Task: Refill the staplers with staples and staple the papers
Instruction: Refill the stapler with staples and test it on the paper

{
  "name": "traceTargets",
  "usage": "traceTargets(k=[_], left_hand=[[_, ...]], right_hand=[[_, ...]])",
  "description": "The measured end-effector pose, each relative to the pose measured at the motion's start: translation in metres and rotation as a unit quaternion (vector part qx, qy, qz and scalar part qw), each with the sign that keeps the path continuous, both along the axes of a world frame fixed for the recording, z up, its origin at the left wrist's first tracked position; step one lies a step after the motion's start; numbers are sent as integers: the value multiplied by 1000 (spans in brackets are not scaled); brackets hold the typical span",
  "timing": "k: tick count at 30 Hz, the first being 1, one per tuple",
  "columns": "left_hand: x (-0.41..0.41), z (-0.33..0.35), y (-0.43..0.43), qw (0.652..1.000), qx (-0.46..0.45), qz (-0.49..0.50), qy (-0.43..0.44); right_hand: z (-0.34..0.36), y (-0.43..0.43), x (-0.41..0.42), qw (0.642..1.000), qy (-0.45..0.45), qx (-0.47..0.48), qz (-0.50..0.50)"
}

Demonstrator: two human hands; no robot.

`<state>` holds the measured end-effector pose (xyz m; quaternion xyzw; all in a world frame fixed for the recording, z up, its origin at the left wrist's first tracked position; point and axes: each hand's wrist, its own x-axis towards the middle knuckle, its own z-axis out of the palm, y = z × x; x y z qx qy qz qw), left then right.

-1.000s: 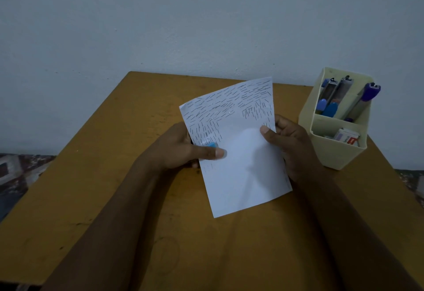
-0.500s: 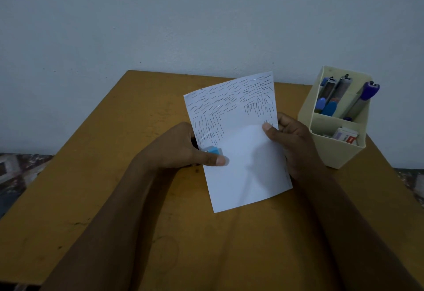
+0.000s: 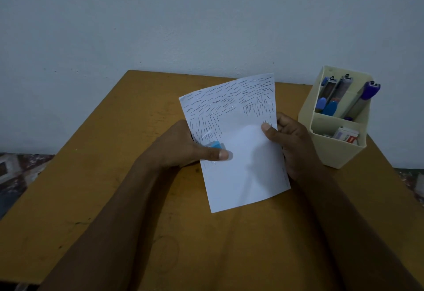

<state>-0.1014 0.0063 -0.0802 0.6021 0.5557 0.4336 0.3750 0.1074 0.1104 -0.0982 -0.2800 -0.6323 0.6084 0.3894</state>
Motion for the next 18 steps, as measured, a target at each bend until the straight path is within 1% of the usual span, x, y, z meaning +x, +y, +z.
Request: traceTargets(k=[4, 18], left_hand=[[0, -2, 1, 1000, 1, 1, -14], [0, -4, 1, 999, -8, 29, -11]], right_hand=[[-1, 0, -1, 1000, 5, -7, 6], [0, -2, -1, 1000, 11, -11, 15]])
